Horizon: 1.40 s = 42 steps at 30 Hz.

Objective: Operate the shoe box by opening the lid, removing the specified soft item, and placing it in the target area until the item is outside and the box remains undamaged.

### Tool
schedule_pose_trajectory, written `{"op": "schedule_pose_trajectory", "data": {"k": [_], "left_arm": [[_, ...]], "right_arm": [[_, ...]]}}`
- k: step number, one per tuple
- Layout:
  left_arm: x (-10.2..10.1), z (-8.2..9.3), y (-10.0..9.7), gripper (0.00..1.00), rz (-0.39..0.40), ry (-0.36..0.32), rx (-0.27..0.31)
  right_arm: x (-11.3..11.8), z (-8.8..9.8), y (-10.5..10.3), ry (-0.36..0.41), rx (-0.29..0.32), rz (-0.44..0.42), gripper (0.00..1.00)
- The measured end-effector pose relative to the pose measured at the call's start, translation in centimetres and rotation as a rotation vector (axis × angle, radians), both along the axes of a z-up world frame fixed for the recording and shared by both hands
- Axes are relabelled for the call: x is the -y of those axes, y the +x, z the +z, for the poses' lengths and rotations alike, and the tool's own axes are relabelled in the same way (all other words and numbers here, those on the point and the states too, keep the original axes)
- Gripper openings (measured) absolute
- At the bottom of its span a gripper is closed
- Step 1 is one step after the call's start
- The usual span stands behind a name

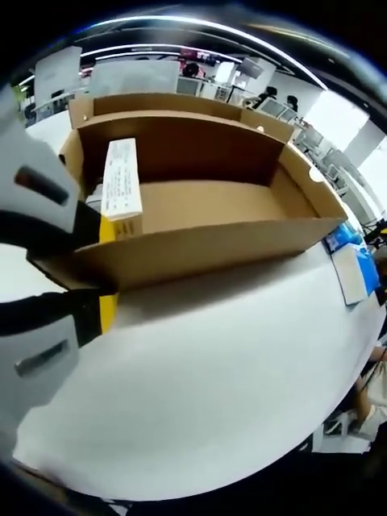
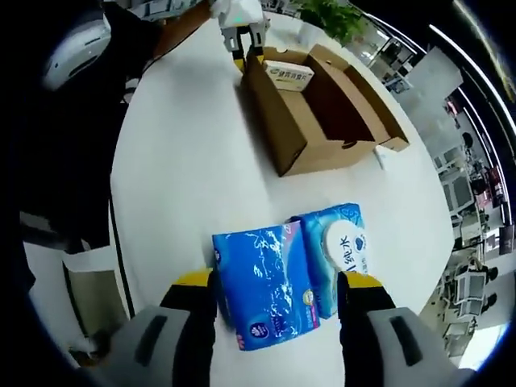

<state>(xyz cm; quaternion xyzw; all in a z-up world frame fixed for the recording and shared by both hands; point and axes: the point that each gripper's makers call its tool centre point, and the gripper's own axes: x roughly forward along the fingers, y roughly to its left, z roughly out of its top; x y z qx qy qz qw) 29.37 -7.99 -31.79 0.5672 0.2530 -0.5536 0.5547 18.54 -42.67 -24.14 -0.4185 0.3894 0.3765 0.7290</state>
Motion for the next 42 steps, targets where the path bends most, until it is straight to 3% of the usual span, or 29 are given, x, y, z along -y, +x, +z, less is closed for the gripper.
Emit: {"op": "schedule_pose_trajectory", "data": {"k": [7, 11, 17, 22, 25, 31, 38, 42], "left_arm": [[0.0, 0.0, -0.2, 0.14, -0.020, 0.007, 0.012], [-0.1, 0.0, -0.2, 0.14, -0.033, 0.002, 0.006], [-0.2, 0.0, -0.4, 0.14, -0.053, -0.004, 0.001], [-0.2, 0.0, -0.4, 0.14, -0.054, -0.004, 0.001], [-0.2, -0.1, -0.4, 0.14, -0.054, -0.005, 0.001], [-0.1, -0.1, -0.4, 0.14, -0.055, -0.010, 0.000], [-0.3, -0.2, -0.6, 0.14, -0.056, -0.010, 0.001], [-0.4, -0.2, -0.7, 0.14, -0.056, -0.010, 0.001]], "right_arm": [[-3.2, 1.9, 1.8, -0.006, 0.047, 0.042, 0.59], [-7.3, 3.6, 4.1, 0.028, 0.083, 0.102, 0.57], [-13.1, 4.9, 7.2, 0.035, 0.120, 0.245, 0.55], [-18.7, 5.7, 9.8, 0.019, 0.162, 0.442, 0.59], [-21.0, 5.5, 11.4, 0.024, 0.156, 0.450, 0.59], [-25.3, 4.1, 14.3, -0.021, 0.164, 0.574, 0.58], [-29.9, 1.9, 15.3, 0.006, 0.130, 0.706, 0.57], [-31.1, 0.4, 16.3, -0.042, 0.104, 0.766, 0.60]]}}
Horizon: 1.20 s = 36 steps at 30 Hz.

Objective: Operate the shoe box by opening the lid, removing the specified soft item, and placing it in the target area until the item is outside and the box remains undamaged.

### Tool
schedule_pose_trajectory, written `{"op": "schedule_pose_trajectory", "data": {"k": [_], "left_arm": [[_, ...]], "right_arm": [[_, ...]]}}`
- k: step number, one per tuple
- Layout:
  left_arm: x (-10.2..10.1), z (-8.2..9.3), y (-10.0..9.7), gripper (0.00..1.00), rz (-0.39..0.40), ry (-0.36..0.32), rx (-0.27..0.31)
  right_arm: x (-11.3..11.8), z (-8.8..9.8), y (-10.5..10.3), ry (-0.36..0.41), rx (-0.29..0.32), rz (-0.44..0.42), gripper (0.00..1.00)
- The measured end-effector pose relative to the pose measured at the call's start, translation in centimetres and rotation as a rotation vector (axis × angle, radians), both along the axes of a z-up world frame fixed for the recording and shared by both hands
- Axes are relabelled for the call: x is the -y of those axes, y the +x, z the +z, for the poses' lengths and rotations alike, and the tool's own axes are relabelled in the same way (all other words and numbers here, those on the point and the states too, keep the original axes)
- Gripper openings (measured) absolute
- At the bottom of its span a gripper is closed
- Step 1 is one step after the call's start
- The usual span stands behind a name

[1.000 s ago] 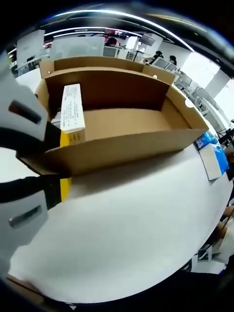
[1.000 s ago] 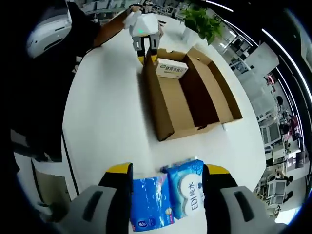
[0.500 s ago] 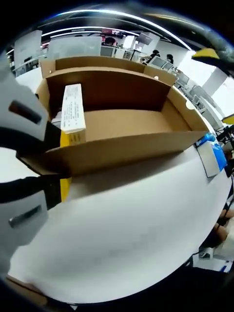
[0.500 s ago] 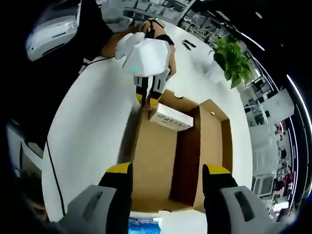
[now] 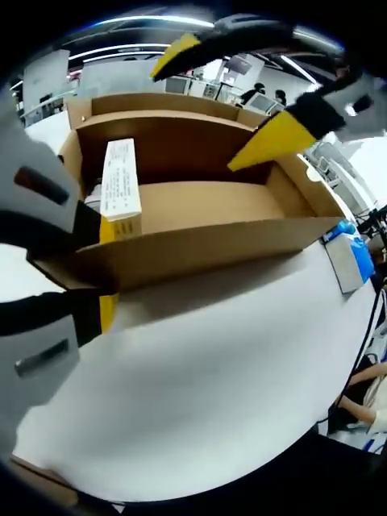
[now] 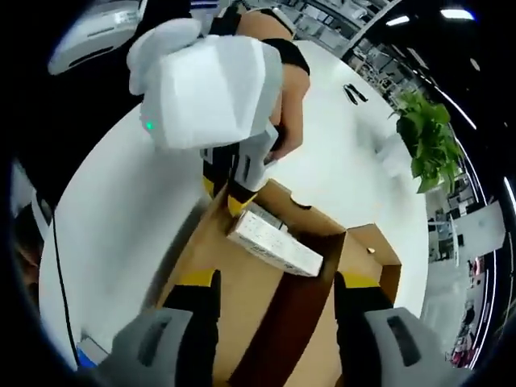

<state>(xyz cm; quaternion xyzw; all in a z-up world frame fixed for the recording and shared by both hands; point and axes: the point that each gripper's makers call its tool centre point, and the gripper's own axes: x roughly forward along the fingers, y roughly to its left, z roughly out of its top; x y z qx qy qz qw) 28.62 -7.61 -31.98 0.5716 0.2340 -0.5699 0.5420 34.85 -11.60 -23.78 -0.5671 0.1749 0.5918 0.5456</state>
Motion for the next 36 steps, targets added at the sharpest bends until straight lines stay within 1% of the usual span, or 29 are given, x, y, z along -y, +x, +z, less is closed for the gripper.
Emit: {"op": "schedule_pose_trajectory", "data": {"k": [2, 5, 8, 11, 14, 18, 21, 25, 30, 34, 36], "left_arm": [[0.0, 0.0, 0.0, 0.14, 0.001, -0.001, 0.000], [-0.1, 0.0, -0.1, 0.14, 0.001, 0.000, 0.000], [-0.1, 0.0, 0.0, 0.14, 0.001, -0.001, -0.002], [-0.1, -0.1, 0.0, 0.14, -0.002, -0.002, -0.003], [0.0, -0.1, 0.1, 0.14, -0.003, -0.002, -0.004], [0.0, 0.0, 0.1, 0.13, -0.004, -0.006, -0.007], [0.0, 0.0, 0.1, 0.13, -0.005, -0.006, -0.007], [0.1, 0.0, 0.2, 0.14, -0.003, -0.003, -0.005], [0.2, 0.0, 0.3, 0.14, -0.005, -0.006, -0.006], [0.2, 0.0, 0.3, 0.14, -0.005, -0.004, -0.005], [0.2, 0.0, 0.3, 0.14, -0.006, -0.005, -0.005]], "right_arm": [[-0.2, -0.7, 0.3, -0.032, -0.004, 0.031, 0.61], [-0.7, -1.4, 1.0, -0.058, -0.006, 0.043, 0.63], [-1.3, -1.9, 1.4, -0.067, -0.008, 0.057, 0.63], [-1.6, -2.6, 1.8, -0.102, -0.003, 0.073, 0.64], [-1.7, -3.2, 2.1, -0.136, 0.008, 0.100, 0.63], [-2.4, -4.0, 1.8, -0.131, -0.028, 0.122, 0.62], [-2.5, -4.4, 2.1, -0.154, -0.022, 0.138, 0.62], [-2.7, -5.0, 2.8, -0.189, -0.010, 0.145, 0.61], [-2.6, -5.9, 2.9, -0.231, -0.034, 0.153, 0.55], [-2.7, -6.6, 3.1, -0.253, -0.037, 0.162, 0.56], [-2.8, -6.9, 3.2, -0.261, -0.046, 0.164, 0.54]]}}
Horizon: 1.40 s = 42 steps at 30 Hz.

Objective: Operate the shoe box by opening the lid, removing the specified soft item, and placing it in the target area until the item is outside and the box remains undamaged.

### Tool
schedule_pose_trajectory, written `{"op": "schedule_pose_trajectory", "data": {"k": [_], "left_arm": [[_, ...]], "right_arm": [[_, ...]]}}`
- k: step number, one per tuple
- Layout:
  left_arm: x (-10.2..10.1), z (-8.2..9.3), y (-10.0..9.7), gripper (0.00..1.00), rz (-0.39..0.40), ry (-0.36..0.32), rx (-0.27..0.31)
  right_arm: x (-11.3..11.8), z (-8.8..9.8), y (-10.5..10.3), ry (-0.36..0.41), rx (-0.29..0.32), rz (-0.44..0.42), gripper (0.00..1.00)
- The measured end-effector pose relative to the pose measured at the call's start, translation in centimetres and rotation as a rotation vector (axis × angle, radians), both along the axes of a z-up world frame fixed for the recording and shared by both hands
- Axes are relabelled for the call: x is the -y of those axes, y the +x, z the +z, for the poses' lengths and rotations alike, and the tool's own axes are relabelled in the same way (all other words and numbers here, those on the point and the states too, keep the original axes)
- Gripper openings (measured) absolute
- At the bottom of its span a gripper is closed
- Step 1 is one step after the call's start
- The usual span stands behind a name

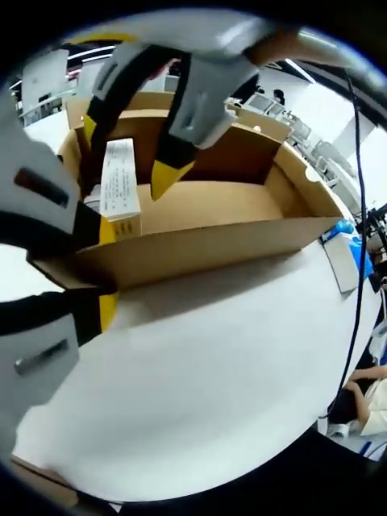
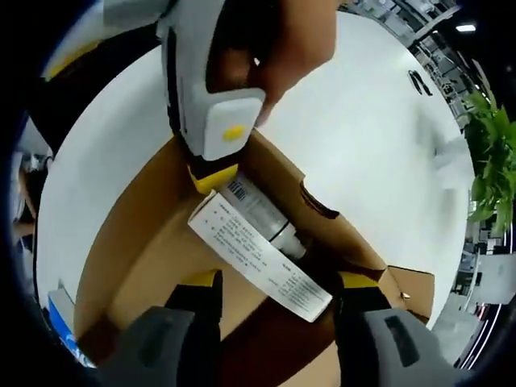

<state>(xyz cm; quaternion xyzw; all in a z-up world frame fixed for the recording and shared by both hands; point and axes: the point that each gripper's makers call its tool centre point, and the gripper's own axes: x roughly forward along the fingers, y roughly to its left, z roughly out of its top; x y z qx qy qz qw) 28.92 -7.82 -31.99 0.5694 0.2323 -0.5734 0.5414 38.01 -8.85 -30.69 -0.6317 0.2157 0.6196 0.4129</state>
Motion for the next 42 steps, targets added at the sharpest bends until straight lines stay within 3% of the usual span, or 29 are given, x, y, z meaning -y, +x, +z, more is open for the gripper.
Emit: {"op": "schedule_pose_trajectory", "data": {"k": [6, 9, 23, 37, 42], "left_arm": [[0.0, 0.0, 0.0, 0.14, -0.004, -0.001, 0.001], [0.0, 0.0, 0.0, 0.14, -0.003, 0.000, 0.001], [0.1, -0.1, -0.1, 0.14, -0.001, 0.002, 0.002], [0.0, 0.0, -0.2, 0.14, 0.000, 0.001, 0.001], [0.0, 0.0, -0.3, 0.14, 0.002, 0.003, 0.002]], "right_arm": [[0.7, -0.6, 0.2, -0.025, -0.007, -0.010, 0.46], [1.6, -0.8, 0.1, -0.039, -0.013, -0.023, 0.36], [5.2, -1.4, -0.8, -0.042, -0.045, -0.100, 0.26], [9.4, -1.4, -2.2, 0.058, -0.080, -0.297, 0.22], [11.1, -1.4, -2.6, 0.081, -0.115, -0.475, 0.21]]}}
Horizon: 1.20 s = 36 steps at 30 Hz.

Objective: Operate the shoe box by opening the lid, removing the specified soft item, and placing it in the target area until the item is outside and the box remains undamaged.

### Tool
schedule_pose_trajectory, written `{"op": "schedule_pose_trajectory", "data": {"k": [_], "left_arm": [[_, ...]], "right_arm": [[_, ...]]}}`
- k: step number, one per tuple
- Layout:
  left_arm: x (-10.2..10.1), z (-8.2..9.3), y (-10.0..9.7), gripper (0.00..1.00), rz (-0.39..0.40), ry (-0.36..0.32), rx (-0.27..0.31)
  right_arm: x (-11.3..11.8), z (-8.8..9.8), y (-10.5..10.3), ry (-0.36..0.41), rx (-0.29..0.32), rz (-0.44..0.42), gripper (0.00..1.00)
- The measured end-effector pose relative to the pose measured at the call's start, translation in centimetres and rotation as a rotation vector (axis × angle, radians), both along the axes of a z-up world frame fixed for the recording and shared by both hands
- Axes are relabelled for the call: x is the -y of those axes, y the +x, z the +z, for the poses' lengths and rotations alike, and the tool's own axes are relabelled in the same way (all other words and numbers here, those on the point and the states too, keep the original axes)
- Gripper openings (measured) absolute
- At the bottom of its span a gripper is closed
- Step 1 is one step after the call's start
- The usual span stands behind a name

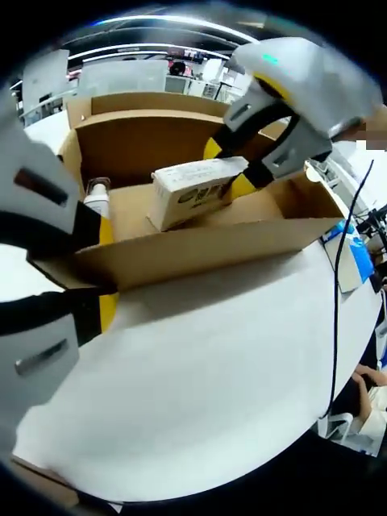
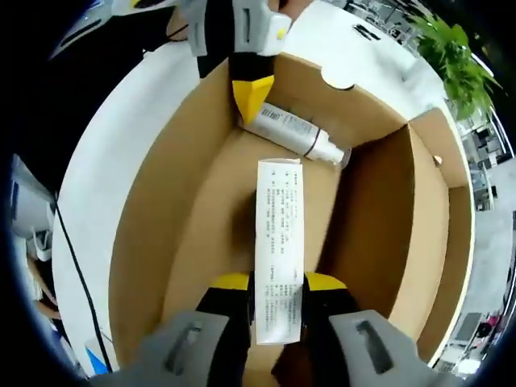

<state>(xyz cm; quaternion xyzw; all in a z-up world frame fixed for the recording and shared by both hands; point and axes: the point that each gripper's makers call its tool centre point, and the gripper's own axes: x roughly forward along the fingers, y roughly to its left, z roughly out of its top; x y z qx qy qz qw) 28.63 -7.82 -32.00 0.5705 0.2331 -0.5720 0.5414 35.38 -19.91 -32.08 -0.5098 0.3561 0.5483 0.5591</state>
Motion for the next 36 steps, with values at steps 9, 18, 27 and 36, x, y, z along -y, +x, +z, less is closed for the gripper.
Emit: {"op": "schedule_pose_trajectory", "data": {"k": [9, 18, 27, 36], "left_arm": [[-0.1, 0.0, -0.1, 0.13, -0.002, -0.001, 0.000], [-0.2, 0.0, -0.1, 0.13, -0.007, -0.001, 0.000], [-0.2, 0.0, -0.1, 0.13, -0.010, -0.013, -0.009], [-0.3, 0.0, -0.1, 0.13, -0.011, -0.011, -0.009]], "right_arm": [[1.7, 0.1, -0.8, 0.032, -0.031, -0.137, 0.21], [4.1, -0.7, -2.1, 0.008, -0.040, -0.183, 0.23], [4.1, -0.9, -2.7, 0.036, -0.052, -0.179, 0.29], [3.5, -0.9, -2.9, 0.038, -0.058, -0.191, 0.26]]}}
